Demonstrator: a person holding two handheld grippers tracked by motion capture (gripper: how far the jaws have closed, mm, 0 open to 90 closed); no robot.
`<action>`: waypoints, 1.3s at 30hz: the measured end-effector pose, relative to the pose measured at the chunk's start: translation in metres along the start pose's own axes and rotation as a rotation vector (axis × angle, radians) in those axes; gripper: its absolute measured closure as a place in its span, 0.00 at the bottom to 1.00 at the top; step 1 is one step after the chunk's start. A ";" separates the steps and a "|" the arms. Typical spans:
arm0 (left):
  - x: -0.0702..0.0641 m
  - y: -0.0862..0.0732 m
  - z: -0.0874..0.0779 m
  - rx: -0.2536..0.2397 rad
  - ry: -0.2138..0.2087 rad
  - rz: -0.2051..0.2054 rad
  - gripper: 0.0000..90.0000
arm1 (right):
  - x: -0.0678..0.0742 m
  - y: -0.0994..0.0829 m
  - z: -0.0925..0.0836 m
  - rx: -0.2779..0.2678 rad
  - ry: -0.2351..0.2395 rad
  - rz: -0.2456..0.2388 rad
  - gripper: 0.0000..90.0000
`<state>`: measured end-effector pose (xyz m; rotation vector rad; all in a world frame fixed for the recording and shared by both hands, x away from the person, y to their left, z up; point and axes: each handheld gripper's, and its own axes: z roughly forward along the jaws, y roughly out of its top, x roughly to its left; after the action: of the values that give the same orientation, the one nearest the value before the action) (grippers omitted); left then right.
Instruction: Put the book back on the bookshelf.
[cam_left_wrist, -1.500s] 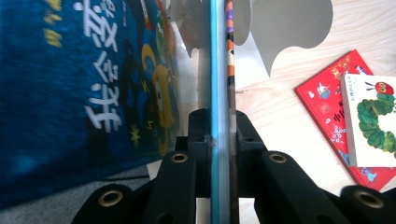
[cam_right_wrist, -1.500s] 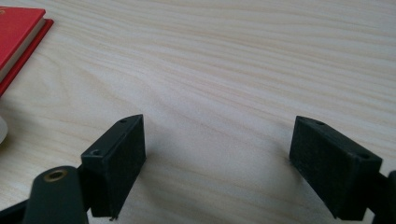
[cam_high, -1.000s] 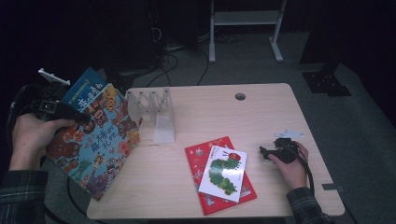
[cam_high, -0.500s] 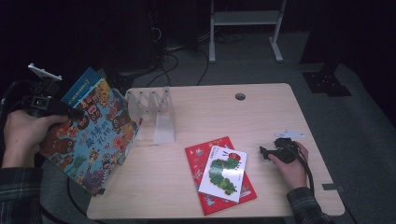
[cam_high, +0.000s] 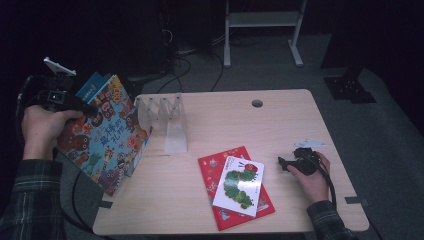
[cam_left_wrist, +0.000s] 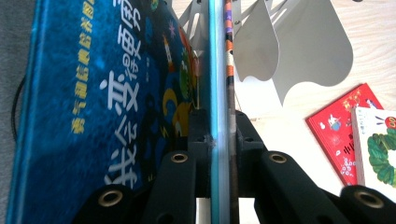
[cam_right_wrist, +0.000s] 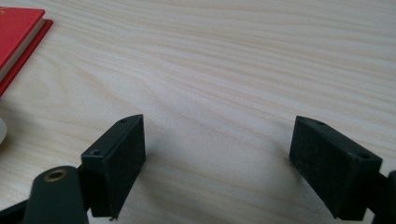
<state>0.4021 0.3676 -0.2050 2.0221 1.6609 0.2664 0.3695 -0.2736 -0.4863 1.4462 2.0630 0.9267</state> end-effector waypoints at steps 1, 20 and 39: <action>0.000 0.001 0.002 0.001 0.000 0.000 0.90 | 0.000 0.000 0.000 0.000 0.000 0.000 0.19; 0.000 0.011 0.033 -0.013 0.020 -0.027 0.90 | 0.000 0.000 0.000 0.001 0.001 0.000 0.19; 0.009 0.000 0.028 -0.054 0.048 -0.025 0.81 | 0.000 0.000 0.000 0.000 0.003 -0.004 0.19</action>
<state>0.4170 0.3695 -0.2299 1.9679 1.6890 0.3494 0.3691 -0.2734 -0.4863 1.4414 2.0669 0.9281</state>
